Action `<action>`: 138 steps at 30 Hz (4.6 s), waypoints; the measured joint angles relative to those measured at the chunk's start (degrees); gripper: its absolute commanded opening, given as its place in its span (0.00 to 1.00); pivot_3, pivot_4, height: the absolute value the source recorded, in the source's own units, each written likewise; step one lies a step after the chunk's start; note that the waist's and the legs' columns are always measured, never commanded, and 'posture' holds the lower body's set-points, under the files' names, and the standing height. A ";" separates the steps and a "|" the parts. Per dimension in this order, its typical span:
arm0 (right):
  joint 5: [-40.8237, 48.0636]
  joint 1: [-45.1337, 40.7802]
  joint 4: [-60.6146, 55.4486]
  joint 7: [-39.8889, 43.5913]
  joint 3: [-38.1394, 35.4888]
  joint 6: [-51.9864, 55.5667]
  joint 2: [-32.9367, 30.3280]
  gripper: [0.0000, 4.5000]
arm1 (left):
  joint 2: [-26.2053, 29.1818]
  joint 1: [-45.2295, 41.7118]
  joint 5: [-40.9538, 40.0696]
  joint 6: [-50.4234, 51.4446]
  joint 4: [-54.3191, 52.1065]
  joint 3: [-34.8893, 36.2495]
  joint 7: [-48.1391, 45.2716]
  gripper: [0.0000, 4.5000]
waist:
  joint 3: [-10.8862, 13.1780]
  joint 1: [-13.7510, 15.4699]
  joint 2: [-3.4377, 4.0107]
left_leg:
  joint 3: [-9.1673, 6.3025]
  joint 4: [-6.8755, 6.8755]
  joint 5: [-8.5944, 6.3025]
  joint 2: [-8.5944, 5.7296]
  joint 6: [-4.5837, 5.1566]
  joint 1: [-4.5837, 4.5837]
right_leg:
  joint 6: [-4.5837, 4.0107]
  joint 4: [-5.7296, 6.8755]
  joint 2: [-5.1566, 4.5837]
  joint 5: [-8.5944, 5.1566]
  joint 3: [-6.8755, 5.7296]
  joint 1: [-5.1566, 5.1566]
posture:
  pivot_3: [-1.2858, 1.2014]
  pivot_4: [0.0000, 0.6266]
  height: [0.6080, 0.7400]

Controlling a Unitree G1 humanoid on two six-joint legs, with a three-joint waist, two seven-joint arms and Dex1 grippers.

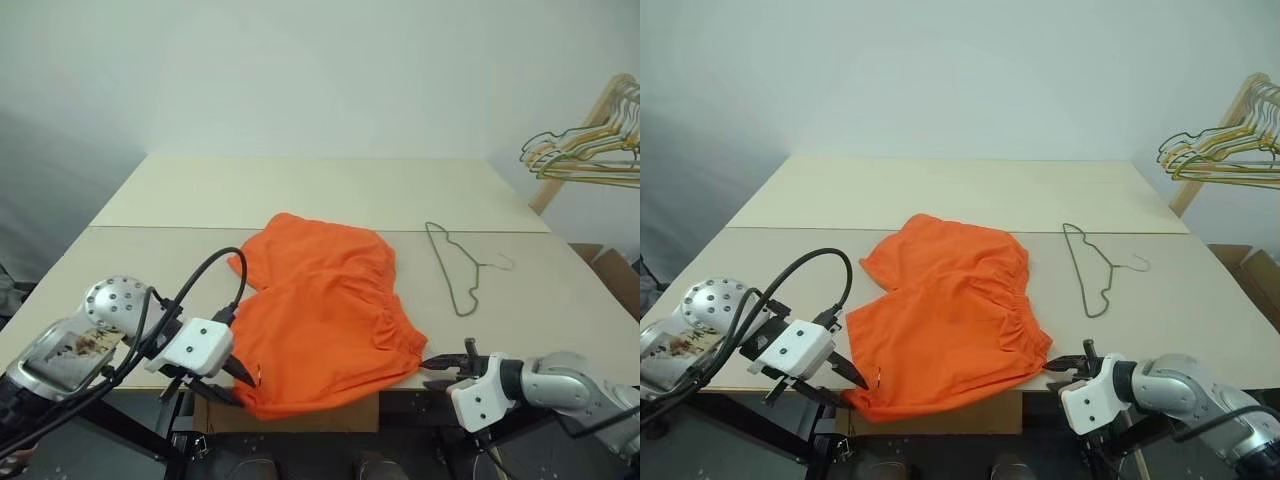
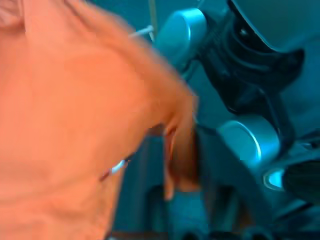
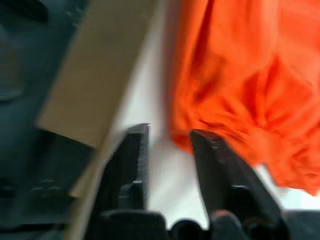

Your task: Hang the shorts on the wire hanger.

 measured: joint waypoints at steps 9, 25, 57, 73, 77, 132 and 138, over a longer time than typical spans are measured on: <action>16.98 13.99 -13.43 2.20 -16.17 22.15 2.60 1.00 | 6.32 -1.02 -5.75 -3.14 7.34 2.49 -0.75 0.99 | 0.03 0.71 -0.05 | -0.04 -0.02 -0.01 -0.01 -0.02 -0.11 | 0.03 -0.03 -0.05 -0.03 -0.16 -0.15 | 0.57 0.00 1.00; 27.53 -20.46 -2.96 -25.00 -23.19 93.56 18.96 1.00 | -22.14 -19.36 -15.42 25.45 11.50 7.71 21.64 0.99 | -0.02 -0.55 -0.11 | -0.22 -0.05 0.00 -0.08 -0.01 -0.73 | 0.13 -0.05 0.10 0.42 -0.14 -0.61 | 0.55 0.00 1.00; 16.60 -47.26 42.51 -25.16 -13.10 93.08 29.23 0.00 | -27.83 -20.16 -13.86 26.28 10.98 7.84 25.03 1.00 | -0.03 -1.28 -0.06 | -0.57 -0.12 0.00 -0.14 0.01 -0.91 | 0.27 -0.39 0.07 0.55 -0.42 -0.48 | 0.56 0.00 1.00; -0.59 -32.22 18.73 -26.52 -3.21 56.26 15.39 0.00 | -28.89 -26.21 -9.59 22.97 18.46 7.94 23.86 1.00 | 0.18 -1.44 0.30 | -0.62 -0.14 0.00 -0.27 0.01 -1.27 | 0.51 -0.42 -0.01 0.40 -0.45 -0.85 | 0.55 0.00 1.00; -12.76 -31.56 16.97 -30.80 1.12 32.98 6.38 0.00 | -30.18 -32.05 -8.47 22.52 24.35 7.98 23.76 1.00 | 0.18 -1.60 0.30 | -0.61 -0.19 0.00 -0.32 0.01 -1.26 | 0.51 -0.47 -0.06 0.39 -0.43 -0.84 | 0.55 0.00 1.00; -41.17 -37.40 20.83 -51.18 2.38 3.79 6.64 0.00 | -37.63 -49.21 18.53 20.94 60.89 -6.63 8.25 0.19 | 0.20 -5.47 0.27 | -0.78 -0.18 0.00 -0.89 0.04 -1.22 | 0.41 -0.38 -0.56 0.44 -0.36 -0.65 | 0.53 0.00 1.00; -41.20 -37.23 20.39 -51.18 1.98 3.66 6.63 0.00 | -37.79 -49.25 18.56 20.41 61.62 -6.17 8.49 0.01 | 0.20 -5.52 0.26 | -0.79 -0.18 0.00 -0.89 0.04 -1.23 | 0.41 -0.38 -0.56 0.45 -0.36 -0.65 | 0.53 0.00 1.00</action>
